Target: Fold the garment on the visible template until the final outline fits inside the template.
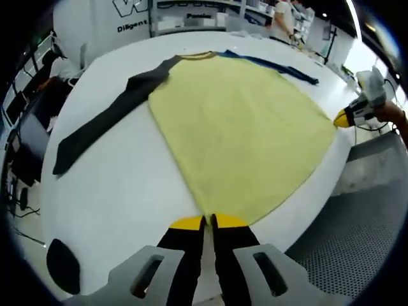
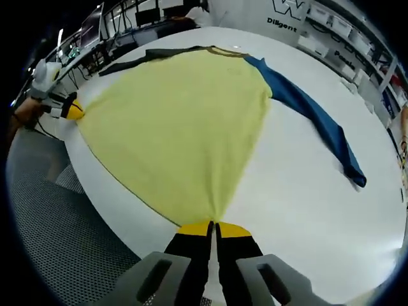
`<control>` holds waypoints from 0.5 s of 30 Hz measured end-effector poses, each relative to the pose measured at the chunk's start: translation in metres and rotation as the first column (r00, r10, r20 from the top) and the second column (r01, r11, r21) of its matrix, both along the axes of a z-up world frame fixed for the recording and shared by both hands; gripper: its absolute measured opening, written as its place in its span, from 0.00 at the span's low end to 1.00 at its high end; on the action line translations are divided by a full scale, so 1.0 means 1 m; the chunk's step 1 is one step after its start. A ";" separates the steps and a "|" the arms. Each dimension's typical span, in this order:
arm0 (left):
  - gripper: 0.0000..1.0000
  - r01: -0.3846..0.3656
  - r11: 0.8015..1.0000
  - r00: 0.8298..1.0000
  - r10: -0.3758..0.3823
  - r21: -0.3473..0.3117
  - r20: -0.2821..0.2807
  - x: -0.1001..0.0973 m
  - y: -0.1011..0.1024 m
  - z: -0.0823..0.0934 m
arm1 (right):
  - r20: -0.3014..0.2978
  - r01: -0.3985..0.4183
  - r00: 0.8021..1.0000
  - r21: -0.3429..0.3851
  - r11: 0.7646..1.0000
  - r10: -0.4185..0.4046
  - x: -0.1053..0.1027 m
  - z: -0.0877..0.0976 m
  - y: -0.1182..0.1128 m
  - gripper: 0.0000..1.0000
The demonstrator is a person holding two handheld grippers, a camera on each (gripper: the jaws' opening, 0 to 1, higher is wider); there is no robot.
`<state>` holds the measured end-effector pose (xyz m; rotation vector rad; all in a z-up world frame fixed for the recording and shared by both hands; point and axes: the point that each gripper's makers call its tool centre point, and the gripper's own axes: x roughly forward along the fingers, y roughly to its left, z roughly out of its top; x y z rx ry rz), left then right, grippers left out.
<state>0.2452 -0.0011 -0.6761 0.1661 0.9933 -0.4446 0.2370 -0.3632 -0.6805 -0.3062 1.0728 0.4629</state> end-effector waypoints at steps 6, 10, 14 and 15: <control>0.21 -0.012 1.000 1.000 0.012 -0.018 0.026 0.002 -0.002 0.004 | 0.026 0.020 0.999 0.065 0.998 -0.022 0.002 0.008 0.005 0.25; 0.34 -0.041 0.998 0.994 0.047 -0.056 0.103 0.013 -0.002 0.018 | 0.101 0.029 0.994 0.111 0.993 -0.040 0.016 0.026 0.004 0.37; 0.53 -0.038 0.994 0.984 0.055 -0.101 0.170 0.022 -0.006 0.029 | 0.222 0.055 0.971 0.173 0.983 -0.093 0.042 0.050 -0.003 0.57; 0.58 -0.039 0.994 0.982 0.058 -0.106 0.181 0.023 -0.007 0.031 | 0.240 0.065 0.965 0.176 0.982 -0.107 0.047 0.053 -0.007 0.60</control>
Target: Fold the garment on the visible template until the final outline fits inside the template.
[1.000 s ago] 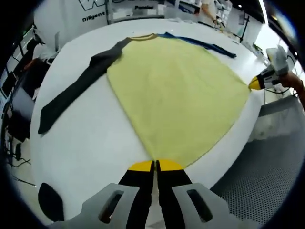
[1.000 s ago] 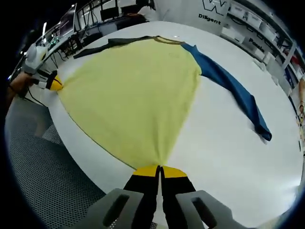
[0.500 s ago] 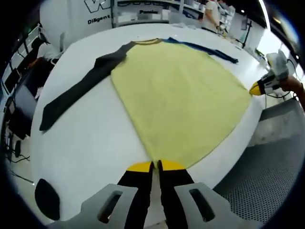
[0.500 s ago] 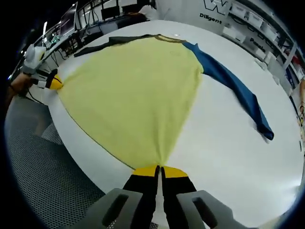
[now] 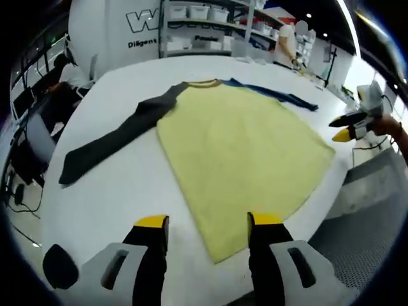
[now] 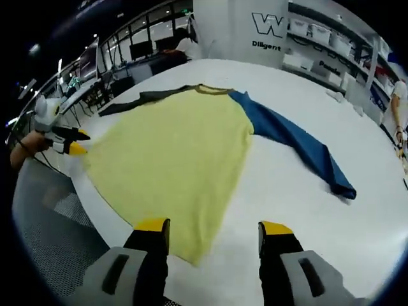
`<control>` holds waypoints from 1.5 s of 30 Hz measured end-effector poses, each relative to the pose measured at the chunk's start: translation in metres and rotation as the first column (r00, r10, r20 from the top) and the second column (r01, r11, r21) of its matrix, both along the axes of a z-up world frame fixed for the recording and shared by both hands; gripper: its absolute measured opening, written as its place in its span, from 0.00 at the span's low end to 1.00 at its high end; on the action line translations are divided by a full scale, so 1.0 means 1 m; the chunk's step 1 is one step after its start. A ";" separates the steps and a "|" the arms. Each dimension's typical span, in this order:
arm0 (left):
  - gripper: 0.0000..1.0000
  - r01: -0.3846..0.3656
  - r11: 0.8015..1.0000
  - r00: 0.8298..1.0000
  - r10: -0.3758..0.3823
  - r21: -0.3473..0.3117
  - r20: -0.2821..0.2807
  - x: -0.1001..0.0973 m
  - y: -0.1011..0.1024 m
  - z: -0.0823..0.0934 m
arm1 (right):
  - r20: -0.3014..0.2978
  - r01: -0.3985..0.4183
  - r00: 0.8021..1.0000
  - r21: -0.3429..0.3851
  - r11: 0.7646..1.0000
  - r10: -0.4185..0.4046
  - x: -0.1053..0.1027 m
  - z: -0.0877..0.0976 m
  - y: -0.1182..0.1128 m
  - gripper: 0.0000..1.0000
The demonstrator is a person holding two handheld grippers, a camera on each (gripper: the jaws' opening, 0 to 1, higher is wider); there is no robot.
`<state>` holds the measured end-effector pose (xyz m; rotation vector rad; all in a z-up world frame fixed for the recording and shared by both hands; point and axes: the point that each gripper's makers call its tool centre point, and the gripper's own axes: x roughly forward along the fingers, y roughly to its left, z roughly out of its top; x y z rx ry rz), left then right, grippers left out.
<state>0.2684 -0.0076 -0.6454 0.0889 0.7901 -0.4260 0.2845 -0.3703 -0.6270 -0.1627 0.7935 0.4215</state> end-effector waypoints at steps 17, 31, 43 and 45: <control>0.99 -0.021 0.997 0.981 0.035 -0.074 0.193 0.017 -0.012 0.041 | 0.091 0.178 0.980 -0.022 0.984 -0.175 0.079 0.011 -0.096 0.62; 0.99 -0.008 0.995 0.986 0.023 -0.095 0.164 0.015 -0.023 0.031 | 0.057 0.254 0.967 -0.078 0.964 -0.250 0.109 -0.018 -0.136 0.36; 0.98 -0.005 0.999 0.978 0.014 -0.044 0.208 0.021 -0.019 0.034 | 0.047 0.248 0.969 -0.219 0.944 -0.244 0.123 -0.035 -0.162 0.00; 0.99 -0.008 0.999 0.976 0.016 -0.037 0.217 0.021 -0.019 0.035 | 0.050 0.249 0.969 -0.241 0.938 -0.244 0.126 -0.035 -0.168 0.00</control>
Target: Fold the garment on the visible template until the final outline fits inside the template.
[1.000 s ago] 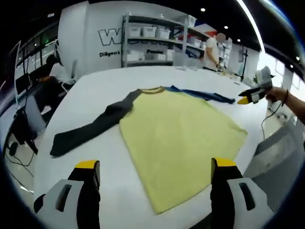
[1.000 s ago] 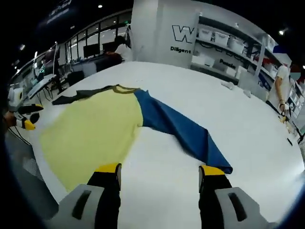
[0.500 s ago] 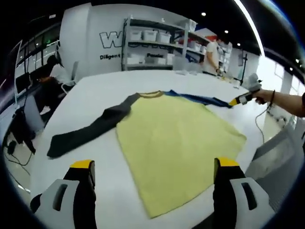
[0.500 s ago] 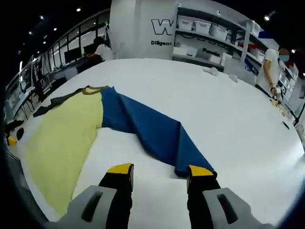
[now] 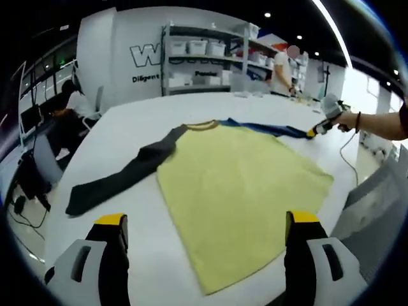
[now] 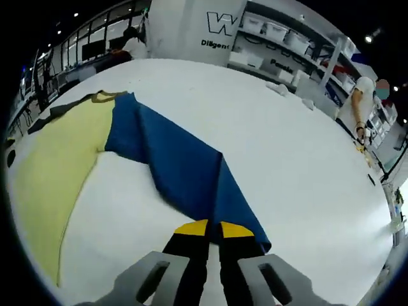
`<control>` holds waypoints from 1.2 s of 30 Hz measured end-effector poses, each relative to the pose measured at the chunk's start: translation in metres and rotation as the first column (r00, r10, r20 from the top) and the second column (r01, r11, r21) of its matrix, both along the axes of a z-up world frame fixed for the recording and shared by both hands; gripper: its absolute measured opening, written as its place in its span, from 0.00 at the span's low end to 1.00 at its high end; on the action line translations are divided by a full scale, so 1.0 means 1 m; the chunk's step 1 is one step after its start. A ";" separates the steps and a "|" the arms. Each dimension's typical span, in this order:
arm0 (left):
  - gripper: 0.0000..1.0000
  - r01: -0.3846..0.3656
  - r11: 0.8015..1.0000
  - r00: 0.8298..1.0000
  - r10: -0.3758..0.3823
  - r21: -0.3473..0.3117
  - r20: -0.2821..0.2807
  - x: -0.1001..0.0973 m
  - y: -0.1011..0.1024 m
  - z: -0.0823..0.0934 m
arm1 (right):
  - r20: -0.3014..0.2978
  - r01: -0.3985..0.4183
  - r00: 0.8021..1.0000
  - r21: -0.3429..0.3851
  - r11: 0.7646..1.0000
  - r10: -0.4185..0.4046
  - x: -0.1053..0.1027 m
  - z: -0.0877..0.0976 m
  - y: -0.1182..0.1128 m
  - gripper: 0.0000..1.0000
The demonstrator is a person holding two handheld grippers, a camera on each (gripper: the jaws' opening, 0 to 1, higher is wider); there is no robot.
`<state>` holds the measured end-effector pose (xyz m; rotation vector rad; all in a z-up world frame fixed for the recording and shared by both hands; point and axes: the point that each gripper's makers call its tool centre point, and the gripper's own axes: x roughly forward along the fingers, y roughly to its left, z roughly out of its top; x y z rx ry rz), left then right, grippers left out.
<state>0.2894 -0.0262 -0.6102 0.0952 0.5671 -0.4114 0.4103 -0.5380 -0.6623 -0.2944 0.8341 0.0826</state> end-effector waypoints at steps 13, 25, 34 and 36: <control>0.99 0.049 0.999 0.998 -0.048 -0.008 0.029 0.000 -0.009 0.005 | 0.004 0.079 0.997 -0.073 0.994 -0.079 0.022 0.015 -0.053 0.00; 0.99 0.107 0.994 0.992 -0.105 -0.034 0.075 0.000 -0.023 0.013 | -0.023 0.129 0.991 -0.121 0.984 -0.132 0.048 -0.001 -0.092 0.00; 0.99 0.101 0.994 0.992 -0.098 -0.030 0.074 0.001 -0.021 0.012 | -0.055 0.136 0.987 -0.194 0.971 -0.150 0.048 -0.010 -0.110 0.00; 0.99 0.101 0.995 0.993 -0.099 -0.024 0.069 0.001 -0.020 0.011 | -0.058 0.131 0.988 -0.206 0.970 -0.146 0.049 -0.012 -0.110 0.00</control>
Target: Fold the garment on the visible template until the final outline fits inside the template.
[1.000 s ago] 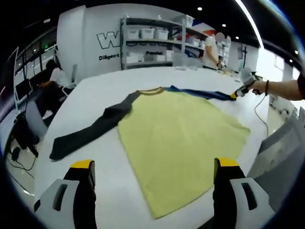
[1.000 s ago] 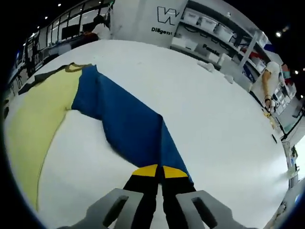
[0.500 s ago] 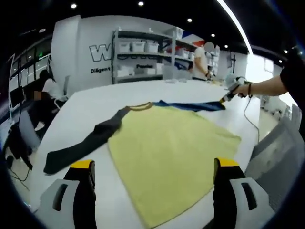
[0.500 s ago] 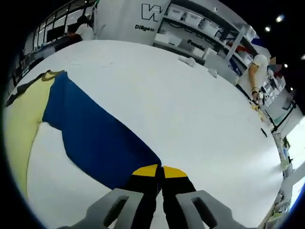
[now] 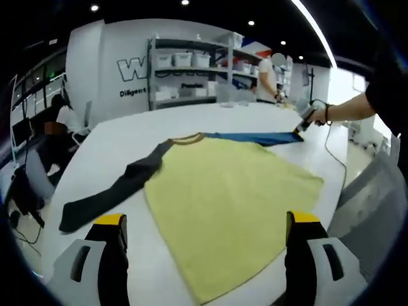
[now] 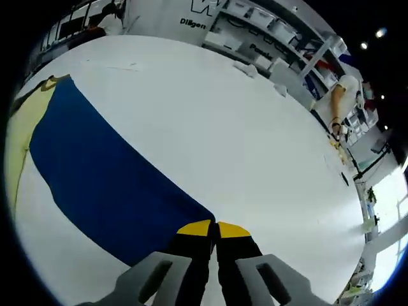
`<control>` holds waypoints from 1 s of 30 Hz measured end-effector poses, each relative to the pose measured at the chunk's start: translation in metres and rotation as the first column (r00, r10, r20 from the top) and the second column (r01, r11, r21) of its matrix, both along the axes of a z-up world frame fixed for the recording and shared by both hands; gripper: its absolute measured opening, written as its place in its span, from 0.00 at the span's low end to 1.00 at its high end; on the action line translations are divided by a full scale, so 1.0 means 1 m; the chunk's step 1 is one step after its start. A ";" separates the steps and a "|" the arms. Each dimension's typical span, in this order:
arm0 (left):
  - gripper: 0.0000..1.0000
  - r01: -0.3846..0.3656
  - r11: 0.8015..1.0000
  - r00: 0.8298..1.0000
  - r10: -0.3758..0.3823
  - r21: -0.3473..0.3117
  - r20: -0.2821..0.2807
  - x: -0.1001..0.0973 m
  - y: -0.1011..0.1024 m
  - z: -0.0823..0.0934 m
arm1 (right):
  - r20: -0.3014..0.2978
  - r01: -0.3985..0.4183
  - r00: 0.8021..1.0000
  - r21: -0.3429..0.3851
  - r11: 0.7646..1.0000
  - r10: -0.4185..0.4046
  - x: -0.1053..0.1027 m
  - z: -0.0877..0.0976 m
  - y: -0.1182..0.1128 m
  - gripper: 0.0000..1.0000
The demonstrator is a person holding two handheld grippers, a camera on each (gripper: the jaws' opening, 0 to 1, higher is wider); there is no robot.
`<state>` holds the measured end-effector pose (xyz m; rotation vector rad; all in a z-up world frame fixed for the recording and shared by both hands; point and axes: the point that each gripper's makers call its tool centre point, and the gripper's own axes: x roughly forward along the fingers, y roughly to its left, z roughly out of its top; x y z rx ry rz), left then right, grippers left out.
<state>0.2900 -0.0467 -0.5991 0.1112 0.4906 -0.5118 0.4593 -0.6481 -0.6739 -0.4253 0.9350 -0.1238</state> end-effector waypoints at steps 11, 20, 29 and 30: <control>0.99 0.010 1.000 1.000 -0.009 0.020 -0.007 -0.002 -0.001 -0.003 | 0.013 0.046 0.999 0.026 0.999 -0.046 0.001 0.001 -0.005 0.00; 0.99 -0.005 1.000 0.999 0.005 -0.001 -0.040 -0.003 0.001 -0.006 | 0.030 0.130 0.991 0.118 0.985 -0.134 -0.011 0.006 -0.004 0.02; 0.99 0.011 1.000 0.999 -0.010 0.010 -0.039 -0.004 0.000 -0.007 | 0.129 0.212 0.952 0.381 0.900 -0.279 -0.014 0.018 -0.004 0.36; 0.99 0.008 1.000 0.999 -0.008 0.008 -0.039 -0.004 0.000 -0.007 | 0.120 0.225 0.944 0.443 0.868 -0.306 -0.015 0.015 -0.003 0.38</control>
